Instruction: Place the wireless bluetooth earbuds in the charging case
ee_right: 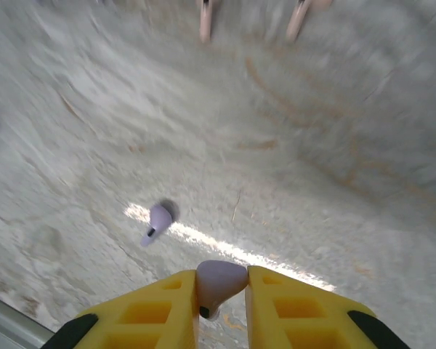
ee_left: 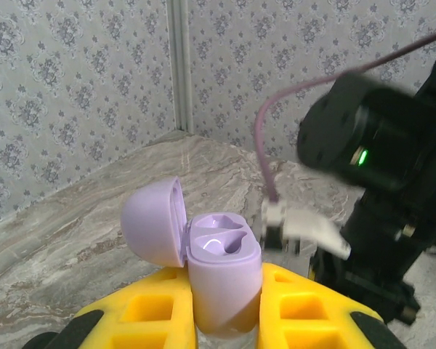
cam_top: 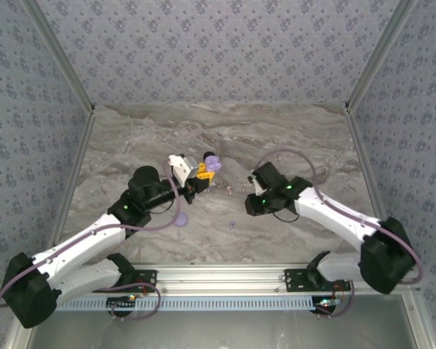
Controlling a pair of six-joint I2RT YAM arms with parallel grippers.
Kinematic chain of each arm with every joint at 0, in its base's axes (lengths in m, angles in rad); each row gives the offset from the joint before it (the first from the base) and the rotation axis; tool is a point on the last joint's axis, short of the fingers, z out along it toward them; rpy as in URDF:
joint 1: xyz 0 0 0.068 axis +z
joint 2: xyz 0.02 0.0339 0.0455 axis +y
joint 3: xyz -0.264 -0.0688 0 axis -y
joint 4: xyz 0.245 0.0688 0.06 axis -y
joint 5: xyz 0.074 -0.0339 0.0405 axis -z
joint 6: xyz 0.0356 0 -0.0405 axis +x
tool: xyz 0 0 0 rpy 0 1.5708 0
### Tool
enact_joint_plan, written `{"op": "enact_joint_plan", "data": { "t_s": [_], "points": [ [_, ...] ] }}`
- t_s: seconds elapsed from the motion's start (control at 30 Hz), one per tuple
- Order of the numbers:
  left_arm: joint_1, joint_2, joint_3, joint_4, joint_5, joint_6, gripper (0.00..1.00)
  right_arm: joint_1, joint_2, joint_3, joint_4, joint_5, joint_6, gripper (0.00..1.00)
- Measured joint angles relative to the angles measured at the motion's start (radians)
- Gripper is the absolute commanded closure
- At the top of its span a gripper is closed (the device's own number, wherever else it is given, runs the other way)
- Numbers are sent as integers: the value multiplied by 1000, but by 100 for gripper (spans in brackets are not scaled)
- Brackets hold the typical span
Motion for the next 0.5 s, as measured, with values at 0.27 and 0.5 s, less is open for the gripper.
{"op": "enact_joint_plan", "data": {
  "t_s": [0.27, 0.5],
  "points": [
    [0, 95, 2, 53, 36, -34, 100, -111, -241, 108, 26, -40, -81, 77],
    [0, 169, 29, 80, 85, -42, 100, -117, -277, 237, 64, -113, -106, 77]
  ]
}}
